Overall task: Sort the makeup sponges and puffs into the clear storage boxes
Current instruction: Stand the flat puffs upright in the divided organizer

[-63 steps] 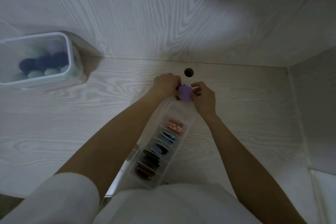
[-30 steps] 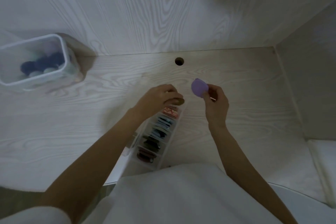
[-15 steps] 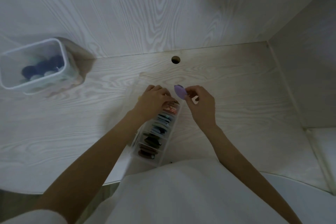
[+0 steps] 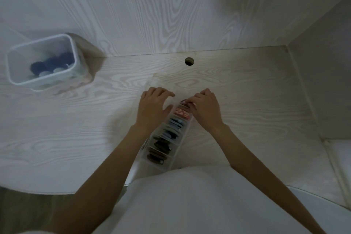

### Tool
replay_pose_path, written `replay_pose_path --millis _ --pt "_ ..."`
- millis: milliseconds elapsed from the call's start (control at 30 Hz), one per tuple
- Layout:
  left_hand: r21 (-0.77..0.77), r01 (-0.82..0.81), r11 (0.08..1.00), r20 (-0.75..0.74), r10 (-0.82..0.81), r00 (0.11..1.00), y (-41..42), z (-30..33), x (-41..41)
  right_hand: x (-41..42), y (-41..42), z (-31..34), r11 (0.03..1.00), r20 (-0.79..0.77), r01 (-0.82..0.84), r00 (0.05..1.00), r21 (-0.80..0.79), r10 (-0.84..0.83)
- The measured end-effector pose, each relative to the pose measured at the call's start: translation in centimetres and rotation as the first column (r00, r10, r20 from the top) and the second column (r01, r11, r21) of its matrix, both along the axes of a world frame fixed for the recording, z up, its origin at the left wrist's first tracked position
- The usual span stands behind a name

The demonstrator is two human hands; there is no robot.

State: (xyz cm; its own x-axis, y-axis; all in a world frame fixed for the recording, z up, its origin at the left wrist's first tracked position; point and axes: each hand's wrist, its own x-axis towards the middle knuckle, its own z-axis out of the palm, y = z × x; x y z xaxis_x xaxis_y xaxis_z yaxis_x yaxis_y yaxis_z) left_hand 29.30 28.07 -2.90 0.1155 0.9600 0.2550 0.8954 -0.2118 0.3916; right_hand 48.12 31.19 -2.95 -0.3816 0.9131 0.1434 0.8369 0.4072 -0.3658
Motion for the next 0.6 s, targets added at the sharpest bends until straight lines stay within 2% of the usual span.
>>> replay_pose_path --millis 100,167,367,500,600 --pt "-0.240 -0.164 0.957 0.089 0.190 0.978 -1.7 0.6 -0.5 0.9 -0.7 0.0 0.998 -0.007 -0.056 0.998 -0.020 0.056" --pt "-0.354 -0.212 0.911 0.080 0.256 0.963 -1.9 0.9 -0.3 1.2 -1.0 -0.1 0.997 -0.007 -0.071 0.997 -0.009 0.071" --pt "-0.262 -0.090 0.961 0.097 0.119 0.988 0.3 1.0 2.2 3.3 -0.8 -0.9 0.999 -0.003 0.044 0.999 0.020 -0.044" --pt "-0.224 -0.049 0.973 0.109 0.076 0.991 3.1 1.0 4.2 5.1 -0.6 -1.0 0.990 0.015 0.135 0.991 0.036 -0.135" --pt "-0.197 -0.036 0.980 0.171 0.070 0.983 3.7 1.9 4.3 5.8 -0.8 -1.3 0.990 0.036 0.138 0.990 0.038 -0.140"
